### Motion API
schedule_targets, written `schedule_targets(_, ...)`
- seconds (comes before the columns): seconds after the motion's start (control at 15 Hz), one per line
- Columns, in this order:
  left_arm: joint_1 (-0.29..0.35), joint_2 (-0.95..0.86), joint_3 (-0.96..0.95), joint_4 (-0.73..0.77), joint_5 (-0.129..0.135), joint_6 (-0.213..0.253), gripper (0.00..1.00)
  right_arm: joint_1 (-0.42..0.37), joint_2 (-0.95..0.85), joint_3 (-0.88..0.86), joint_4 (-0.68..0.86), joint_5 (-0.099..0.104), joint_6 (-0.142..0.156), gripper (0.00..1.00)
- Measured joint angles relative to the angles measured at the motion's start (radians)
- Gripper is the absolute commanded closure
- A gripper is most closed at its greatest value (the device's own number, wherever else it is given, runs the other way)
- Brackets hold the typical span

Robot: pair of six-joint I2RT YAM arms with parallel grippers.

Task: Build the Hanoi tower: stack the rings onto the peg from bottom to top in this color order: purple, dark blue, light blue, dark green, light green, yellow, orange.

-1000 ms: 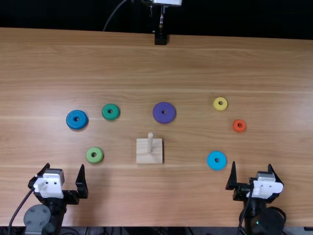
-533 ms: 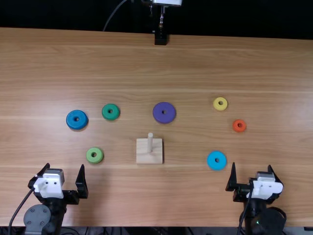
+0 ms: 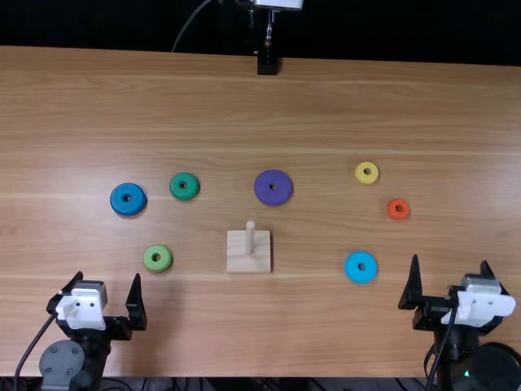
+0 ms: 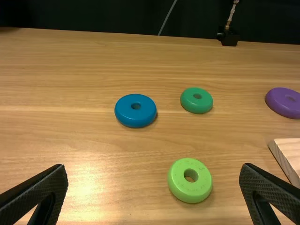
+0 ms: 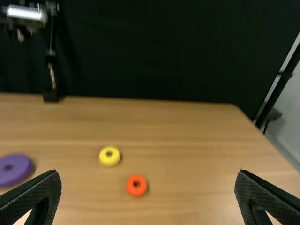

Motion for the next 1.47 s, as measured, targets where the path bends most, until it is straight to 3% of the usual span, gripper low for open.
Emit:
schedule_targets(0.07,0.000,0.000,0.000,0.000,0.000,0.000,0.00,0.006,0.065,0.055,-0.066,-0.002,0.005,0.00)
schedule_targets(0.2,0.000,0.000,0.000,0.000,0.000,0.000,0.00,0.034,0.212,0.190,-0.160,-0.053,0.037,0.00)
schedule_targets(0.27,0.000,0.000,0.000,0.000,0.000,0.000,0.00,0.057,0.319,0.286,-0.171,-0.117,0.073,0.00)
schedule_targets(0.4,0.000,0.000,0.000,0.000,0.000,0.000,0.00,0.124,0.513,0.441,-0.165,-0.224,0.151,0.00)
schedule_targets(0.53,0.000,0.000,0.000,0.000,0.000,0.000,0.00,0.209,0.689,0.526,-0.167,-0.269,0.196,0.00)
schedule_targets(0.67,0.000,0.000,0.000,0.000,0.000,0.000,0.00,0.320,0.897,0.627,-0.192,-0.290,0.219,0.00)
schedule_targets(0.87,0.000,0.000,0.000,0.000,0.000,0.000,0.00,0.405,1.131,0.786,-0.281,-0.302,0.230,0.00)
schedule_targets(1.0,0.000,0.000,0.000,0.000,0.000,0.000,0.00,0.412,1.293,0.888,-0.279,-0.296,0.237,0.00)
schedule_targets(1.2,0.000,0.000,0.000,0.000,0.000,0.000,0.00,0.412,1.493,0.962,-0.271,-0.249,0.237,0.00)
schedule_targets(1.47,0.000,0.000,0.000,0.000,0.000,0.000,0.00,0.416,1.701,1.031,-0.272,-0.163,0.239,0.00)
